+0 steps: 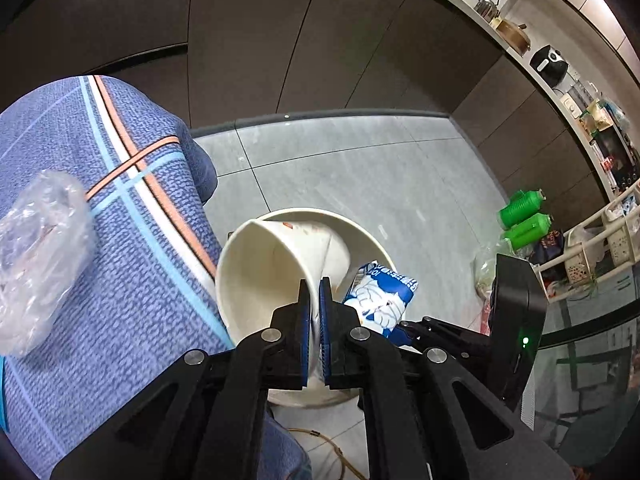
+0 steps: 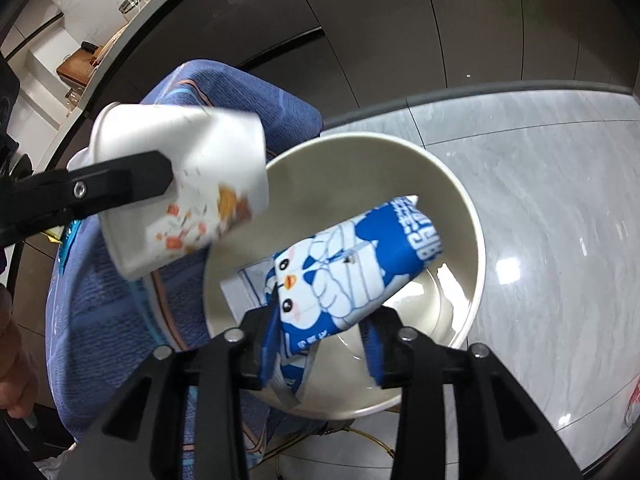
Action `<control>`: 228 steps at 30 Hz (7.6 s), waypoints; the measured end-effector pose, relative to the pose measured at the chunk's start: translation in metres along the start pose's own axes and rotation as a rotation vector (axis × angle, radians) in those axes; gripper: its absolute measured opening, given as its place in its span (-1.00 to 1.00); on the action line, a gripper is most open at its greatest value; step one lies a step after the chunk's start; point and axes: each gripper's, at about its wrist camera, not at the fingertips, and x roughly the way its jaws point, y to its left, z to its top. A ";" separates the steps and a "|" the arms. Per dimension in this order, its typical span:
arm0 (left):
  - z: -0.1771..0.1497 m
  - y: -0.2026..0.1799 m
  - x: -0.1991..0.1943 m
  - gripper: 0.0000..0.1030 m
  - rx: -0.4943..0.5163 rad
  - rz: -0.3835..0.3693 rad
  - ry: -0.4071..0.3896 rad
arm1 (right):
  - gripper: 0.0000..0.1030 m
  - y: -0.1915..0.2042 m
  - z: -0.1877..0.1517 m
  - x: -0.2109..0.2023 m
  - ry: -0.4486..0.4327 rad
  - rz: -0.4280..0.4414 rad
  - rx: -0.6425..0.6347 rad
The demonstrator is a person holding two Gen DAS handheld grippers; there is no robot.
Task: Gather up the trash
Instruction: 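Carry the cup and snack bag to the white bin and release both, then grasp the amoxicillin box with the left tool while the right tool grasps the plastic bag, then carry the box and plastic bag over the bin and release both, then move both tools back over the table toward the blister pack and papers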
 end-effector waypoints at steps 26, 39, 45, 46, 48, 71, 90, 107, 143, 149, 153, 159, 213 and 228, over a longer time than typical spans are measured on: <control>-0.033 0.004 -0.107 0.84 -0.063 0.140 -0.308 | 0.94 0.040 -0.009 -0.053 -0.113 -0.002 -0.211; -0.130 0.077 -0.207 0.84 -0.288 0.307 -0.407 | 0.94 0.119 -0.017 -0.087 -0.220 0.149 -0.342; -0.186 0.130 -0.247 0.84 -0.458 0.378 -0.421 | 0.94 0.184 -0.022 -0.085 -0.197 0.164 -0.502; -0.193 0.138 -0.253 0.84 -0.481 0.386 -0.422 | 0.94 0.194 -0.023 -0.084 -0.192 0.163 -0.530; -0.206 0.149 -0.264 0.84 -0.518 0.392 -0.429 | 0.94 0.214 -0.022 -0.079 -0.173 0.180 -0.562; -0.138 0.232 -0.268 0.84 -0.638 0.210 -0.380 | 0.85 0.288 0.034 -0.022 -0.148 0.162 -0.629; -0.133 0.262 -0.216 0.74 -0.747 0.197 -0.272 | 0.87 0.249 0.045 0.011 -0.127 0.024 -0.590; -0.176 0.263 -0.199 0.74 -0.820 0.153 -0.208 | -0.89 0.246 0.042 0.002 -0.158 -0.015 -0.616; -0.078 0.063 -0.201 0.46 -0.264 0.017 -0.242 | -0.89 0.141 0.016 -0.152 -0.348 -0.036 -0.442; -0.044 0.027 -0.149 0.46 -0.163 -0.044 -0.176 | -0.89 0.078 0.001 -0.132 -0.269 -0.084 -0.334; -0.027 0.012 -0.110 0.46 -0.134 -0.079 -0.119 | -0.89 0.046 -0.010 -0.104 -0.191 -0.066 -0.272; -0.015 0.006 -0.062 0.46 -0.126 -0.061 -0.072 | -0.88 0.019 -0.017 -0.064 -0.113 -0.031 -0.205; -0.073 0.067 -0.192 0.84 -0.287 0.222 -0.325 | 0.93 0.121 0.006 -0.106 -0.280 -0.052 -0.444; -0.172 0.171 -0.261 0.84 -0.574 0.359 -0.362 | 0.94 0.226 -0.003 -0.078 -0.228 0.015 -0.624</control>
